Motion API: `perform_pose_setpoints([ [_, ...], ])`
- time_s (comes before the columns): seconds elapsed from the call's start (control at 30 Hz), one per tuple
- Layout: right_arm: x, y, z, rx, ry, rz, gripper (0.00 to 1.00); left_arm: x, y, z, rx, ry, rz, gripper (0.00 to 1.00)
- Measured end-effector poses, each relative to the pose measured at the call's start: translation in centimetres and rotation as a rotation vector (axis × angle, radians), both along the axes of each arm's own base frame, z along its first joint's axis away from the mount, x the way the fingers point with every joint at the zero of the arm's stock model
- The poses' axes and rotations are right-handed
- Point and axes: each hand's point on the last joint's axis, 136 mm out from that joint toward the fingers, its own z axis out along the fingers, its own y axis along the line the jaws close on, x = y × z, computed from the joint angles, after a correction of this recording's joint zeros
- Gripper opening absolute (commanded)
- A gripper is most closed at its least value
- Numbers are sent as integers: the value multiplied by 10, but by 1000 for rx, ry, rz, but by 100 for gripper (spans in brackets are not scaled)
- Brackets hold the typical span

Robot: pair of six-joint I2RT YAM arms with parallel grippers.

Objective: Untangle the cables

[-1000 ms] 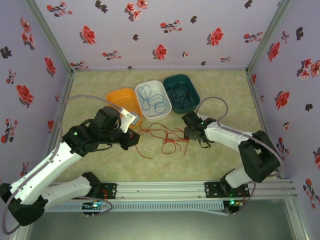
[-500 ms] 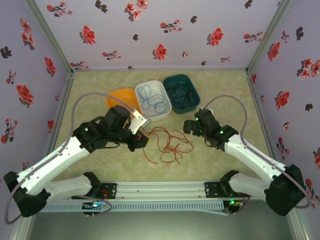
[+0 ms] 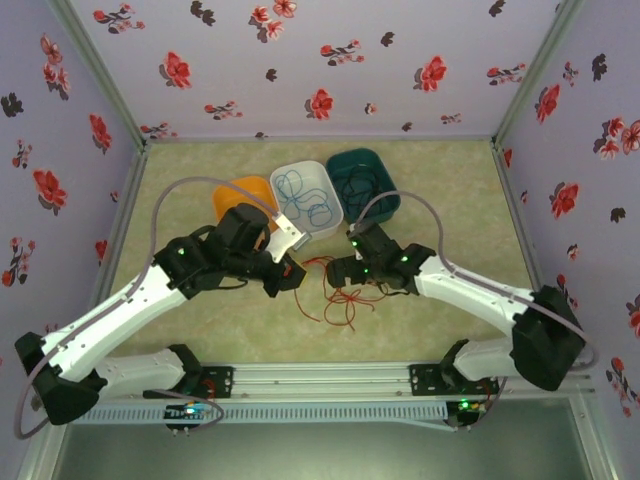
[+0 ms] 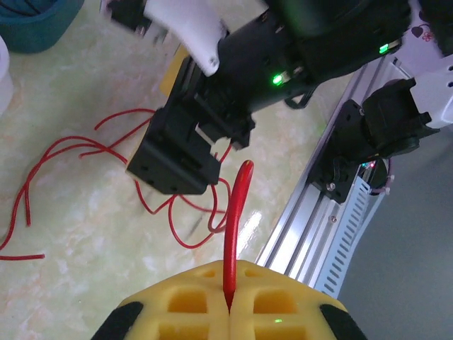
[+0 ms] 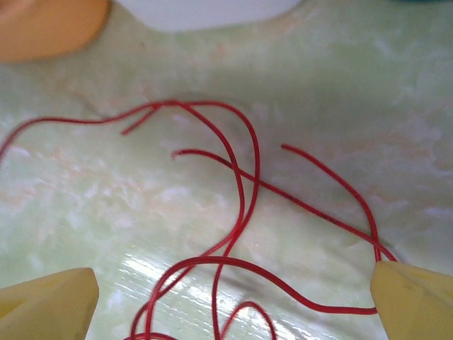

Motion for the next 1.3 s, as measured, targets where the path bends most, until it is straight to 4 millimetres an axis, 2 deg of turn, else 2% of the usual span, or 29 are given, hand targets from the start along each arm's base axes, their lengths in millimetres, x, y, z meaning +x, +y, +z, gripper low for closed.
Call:
perform_pose_setpoints([
  [0.2,-3,-8,-36,-106,72,-2,99,3,5,22,-27,-75,10,0],
  [0.33,3,-21,-51,-165,83,-42,99,7,19,57,-75,-197,46,0],
  [0.6,15,-67,-74,-210,142,-209,99,2,52,129,-199,-457,96,0],
  [0.73,16,-80,-79,-221,156,-263,99,10,65,149,-216,-557,167,0],
  [0.8,17,-83,-79,-224,156,-278,99,22,75,156,-208,-604,248,0],
  [1.0,20,-84,-67,-204,122,-295,99,74,109,155,-115,-625,532,0],
  [1.17,25,-83,-41,-157,58,-303,99,113,132,140,-35,-579,701,0],
  [1.3,31,-83,-16,-120,-5,-317,99,135,146,131,21,-535,777,0],
])
